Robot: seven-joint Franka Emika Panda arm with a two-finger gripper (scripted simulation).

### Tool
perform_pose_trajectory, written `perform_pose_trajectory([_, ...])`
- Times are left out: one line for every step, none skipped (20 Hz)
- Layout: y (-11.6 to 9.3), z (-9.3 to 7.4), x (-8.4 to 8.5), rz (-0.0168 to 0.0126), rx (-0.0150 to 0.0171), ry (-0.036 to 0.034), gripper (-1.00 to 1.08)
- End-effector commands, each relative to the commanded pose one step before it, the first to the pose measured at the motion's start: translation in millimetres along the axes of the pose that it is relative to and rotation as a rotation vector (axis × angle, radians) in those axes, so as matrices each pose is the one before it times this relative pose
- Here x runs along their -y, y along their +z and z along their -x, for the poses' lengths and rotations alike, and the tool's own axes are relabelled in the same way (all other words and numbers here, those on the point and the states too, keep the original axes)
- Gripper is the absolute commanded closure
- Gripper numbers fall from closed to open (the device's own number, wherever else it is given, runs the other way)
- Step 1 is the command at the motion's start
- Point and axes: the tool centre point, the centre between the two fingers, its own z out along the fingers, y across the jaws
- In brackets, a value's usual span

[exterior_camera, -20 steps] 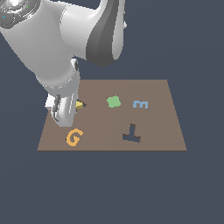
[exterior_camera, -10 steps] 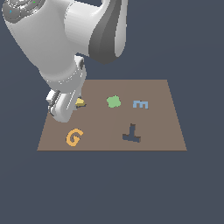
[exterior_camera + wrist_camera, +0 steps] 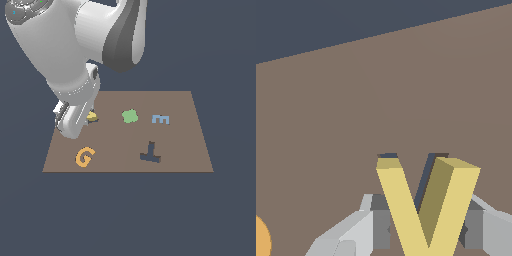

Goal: Insert a designated object into the corresponding slot on a board.

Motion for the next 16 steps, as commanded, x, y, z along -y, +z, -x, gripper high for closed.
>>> perform_pose_trajectory([0.29,-0.06,0.04,-0.00028,0.00003,0.00016,1.08])
perform_pose_trajectory([1.35,0.02,0.03,0.00000,0.00000,0.00000,1.08])
perform_pose_trajectory([1.99,0.12,0.02,-0.00042,0.00052,-0.00017,1.08])
perform_pose_trajectory([2.60,-0.01,0.01,-0.00053,0.00044,0.00007,1.08])
perform_pose_trajectory([2.25,0.04,0.01,0.00000,0.00000,0.00000,1.08])
perform_pose_trajectory([1.03,-0.05,-0.02,-0.00051,0.00045,0.00010,1.08])
perform_pose_trajectory([0.45,0.01,0.00,0.00000,0.00000,0.00000,1.08])
perform_pose_trajectory([0.00,0.00,0.00,0.00000,0.00000,0.00000,-0.92])
perform_pose_trajectory([0.00,0.00,0.00,0.00000,0.00000,0.00000,-0.92])
perform_pose_trajectory([0.00,0.00,0.00,0.00000,0.00000,0.00000,-0.92])
perform_pose_trajectory([0.00,0.00,0.00,0.00000,0.00000,0.00000,-0.92])
perform_pose_trajectory([0.00,0.00,0.00,0.00000,0.00000,0.00000,-0.92])
perform_pose_trajectory([0.00,0.00,0.00,0.00000,0.00000,0.00000,-0.92])
perform_pose_trajectory([0.00,0.00,0.00,0.00000,0.00000,0.00000,-0.92])
perform_pose_trajectory([0.00,0.00,0.00,0.00000,0.00000,0.00000,-0.92])
perform_pose_trajectory([0.00,0.00,0.00,0.00000,0.00000,0.00000,-0.92])
